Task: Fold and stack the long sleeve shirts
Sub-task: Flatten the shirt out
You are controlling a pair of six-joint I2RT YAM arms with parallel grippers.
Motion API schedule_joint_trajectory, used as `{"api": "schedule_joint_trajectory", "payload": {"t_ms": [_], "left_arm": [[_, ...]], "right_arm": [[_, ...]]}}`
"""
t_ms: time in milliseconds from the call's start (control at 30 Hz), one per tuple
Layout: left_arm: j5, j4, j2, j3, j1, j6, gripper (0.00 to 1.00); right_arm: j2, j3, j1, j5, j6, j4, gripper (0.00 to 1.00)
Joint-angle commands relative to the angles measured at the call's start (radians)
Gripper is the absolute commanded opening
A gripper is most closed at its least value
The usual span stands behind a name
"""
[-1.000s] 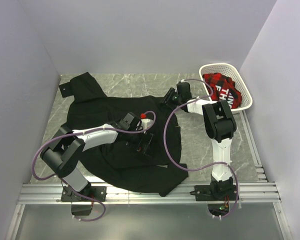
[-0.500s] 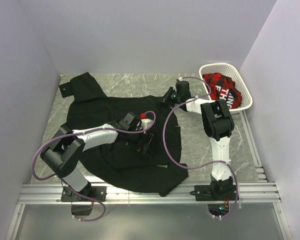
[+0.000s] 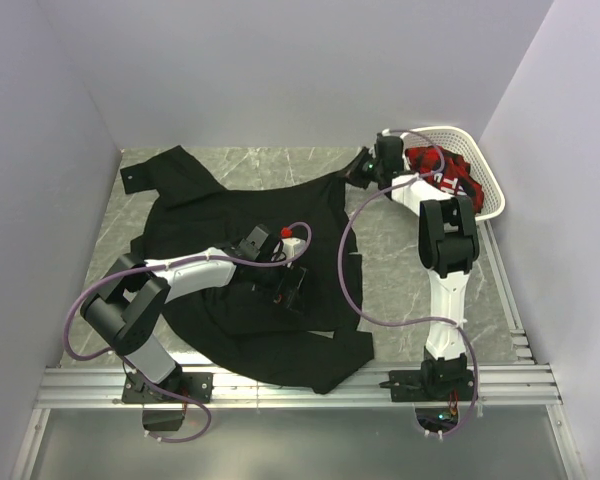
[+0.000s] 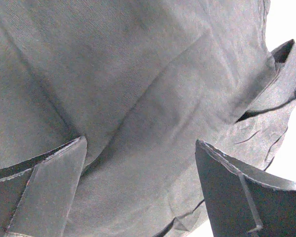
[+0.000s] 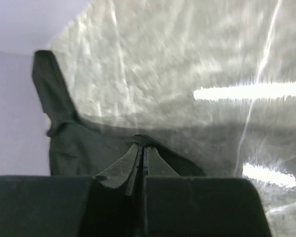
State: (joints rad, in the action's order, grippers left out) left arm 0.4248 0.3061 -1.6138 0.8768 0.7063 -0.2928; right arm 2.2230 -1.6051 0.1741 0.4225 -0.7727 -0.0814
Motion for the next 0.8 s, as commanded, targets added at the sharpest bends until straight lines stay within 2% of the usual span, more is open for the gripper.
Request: {"api": "schedule_joint_trajectory", "payload": {"t_ms": [0,100,267,300,333,400,433,533,767], "left_arm": [[0.009,0.073,0.003,-0.01,0.005,0.014,0.99],[0.009,0.082,0.002,-0.01,0.004,0.02,0.99],[0.006,0.08,0.005,-0.01,0.004,0.018,0.99],[0.005,0.079,0.003,-0.009,0.005,0.018,0.99],[0.003,0.077,0.003,-0.004,0.004,0.017,0.99],[-0.007,0.067,0.009,0.002,0.004,0.009,0.99],[-0.015,0.062,0.014,0.014,0.004,0.006,0.99],[-0.04,0.031,0.054,0.056,0.004,-0.006,0.99],[-0.139,-0.032,0.159,0.186,0.002,-0.048,0.99]], "right_arm": [[0.036,-0.137,-0.024,0.032,0.026,0.127,0.0],[0.055,-0.188,-0.041,0.044,0.036,0.175,0.01],[0.07,-0.278,-0.048,0.035,0.07,0.245,0.11],[0.07,-0.286,-0.048,0.029,0.073,0.265,0.16],[0.069,-0.292,-0.048,0.01,0.075,0.276,0.31],[0.041,-0.273,-0.047,-0.02,0.09,0.301,0.43],[0.023,-0.256,-0.047,-0.063,0.096,0.302,0.53],[-0.087,-0.147,-0.044,-0.135,0.127,0.305,0.64],[-0.365,0.108,0.018,-0.327,0.181,0.414,0.65]]}}
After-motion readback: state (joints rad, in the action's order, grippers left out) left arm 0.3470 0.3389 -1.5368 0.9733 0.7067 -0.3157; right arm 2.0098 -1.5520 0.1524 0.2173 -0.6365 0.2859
